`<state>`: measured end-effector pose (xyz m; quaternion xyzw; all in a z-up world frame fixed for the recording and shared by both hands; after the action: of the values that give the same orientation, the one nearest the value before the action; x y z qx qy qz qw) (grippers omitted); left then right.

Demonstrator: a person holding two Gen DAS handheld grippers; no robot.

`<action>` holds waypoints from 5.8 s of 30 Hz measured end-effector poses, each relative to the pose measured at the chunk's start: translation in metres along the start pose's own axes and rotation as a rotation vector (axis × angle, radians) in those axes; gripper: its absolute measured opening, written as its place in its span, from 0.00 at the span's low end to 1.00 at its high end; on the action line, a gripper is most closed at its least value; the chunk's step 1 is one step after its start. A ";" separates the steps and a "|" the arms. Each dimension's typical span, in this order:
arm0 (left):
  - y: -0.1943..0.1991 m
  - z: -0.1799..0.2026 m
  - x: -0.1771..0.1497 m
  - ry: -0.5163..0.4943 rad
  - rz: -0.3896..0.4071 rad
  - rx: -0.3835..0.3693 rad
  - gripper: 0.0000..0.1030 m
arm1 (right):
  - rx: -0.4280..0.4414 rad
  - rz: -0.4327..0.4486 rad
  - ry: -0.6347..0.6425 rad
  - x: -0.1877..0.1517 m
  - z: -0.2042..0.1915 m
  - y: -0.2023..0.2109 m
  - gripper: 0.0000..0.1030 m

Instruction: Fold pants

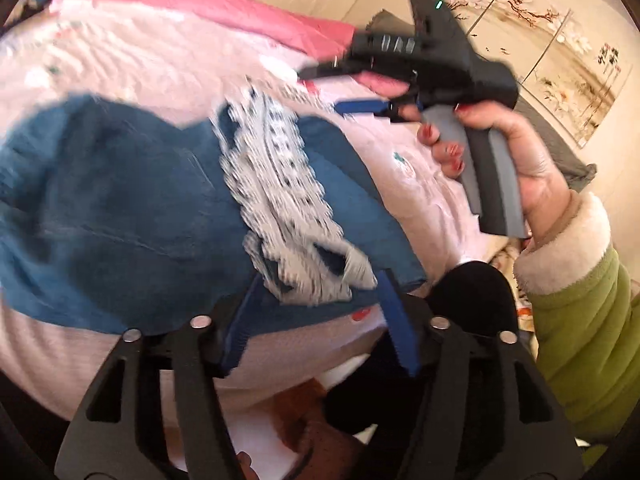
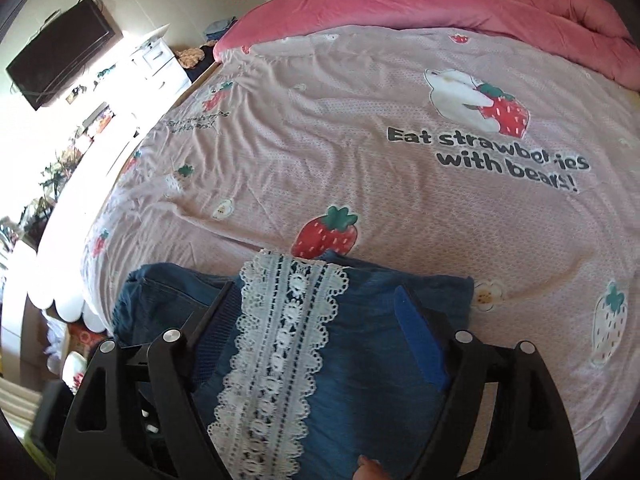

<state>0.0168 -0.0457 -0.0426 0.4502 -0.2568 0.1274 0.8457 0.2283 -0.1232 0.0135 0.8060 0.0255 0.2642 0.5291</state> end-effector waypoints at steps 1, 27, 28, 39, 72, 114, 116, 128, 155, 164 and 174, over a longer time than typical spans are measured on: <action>0.006 0.001 0.005 -0.008 0.017 0.007 0.54 | -0.006 0.001 0.016 0.000 -0.003 -0.003 0.76; -0.045 -0.001 0.016 -0.139 -0.044 0.125 0.09 | 0.026 -0.039 0.285 0.019 -0.074 -0.057 0.00; -0.045 -0.001 0.015 -0.144 -0.043 0.128 0.09 | 0.032 -0.045 0.268 0.019 -0.071 -0.059 0.00; -0.040 0.002 0.013 -0.141 -0.041 0.124 0.09 | -0.153 0.135 0.079 -0.016 0.033 0.031 0.42; -0.011 0.008 0.026 -0.105 0.008 0.248 0.50 | 0.001 0.168 0.101 -0.041 0.007 -0.007 0.84; 0.068 -0.099 -0.004 0.269 0.051 0.401 0.91 | 0.143 0.030 0.379 -0.010 -0.143 -0.038 0.95; 0.067 -0.101 -0.004 0.274 0.053 0.385 0.91 | 0.146 -0.003 0.394 -0.001 -0.155 -0.048 0.95; 0.061 -0.122 -0.004 0.324 0.068 0.308 0.91 | 0.223 -0.292 0.473 0.020 -0.192 -0.129 0.92; 0.081 -0.106 0.040 0.224 0.206 0.135 0.28 | 0.458 -0.098 0.423 0.020 -0.133 -0.030 0.19; 0.051 -0.046 0.074 0.059 0.169 0.170 0.28 | 0.455 -0.014 0.343 0.013 -0.065 0.001 0.25; -0.005 -0.009 0.091 -0.074 0.083 0.200 0.29 | 0.513 0.112 0.120 -0.006 0.026 0.021 0.61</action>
<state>0.0984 -0.0429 -0.0004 0.5257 -0.2923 0.1704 0.7804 0.2297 -0.1565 0.0214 0.8968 0.0786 0.3252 0.2895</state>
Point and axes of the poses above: each gripper's, at about its wrist camera, not at the fingertips, and y roughly against the way its jaws point, z to its right, x to its top, the point moved 3 cm from there along -y, roughly the way its jaws point, and after that the axes turned 8 degrees about -z, right-handed, at the moved point
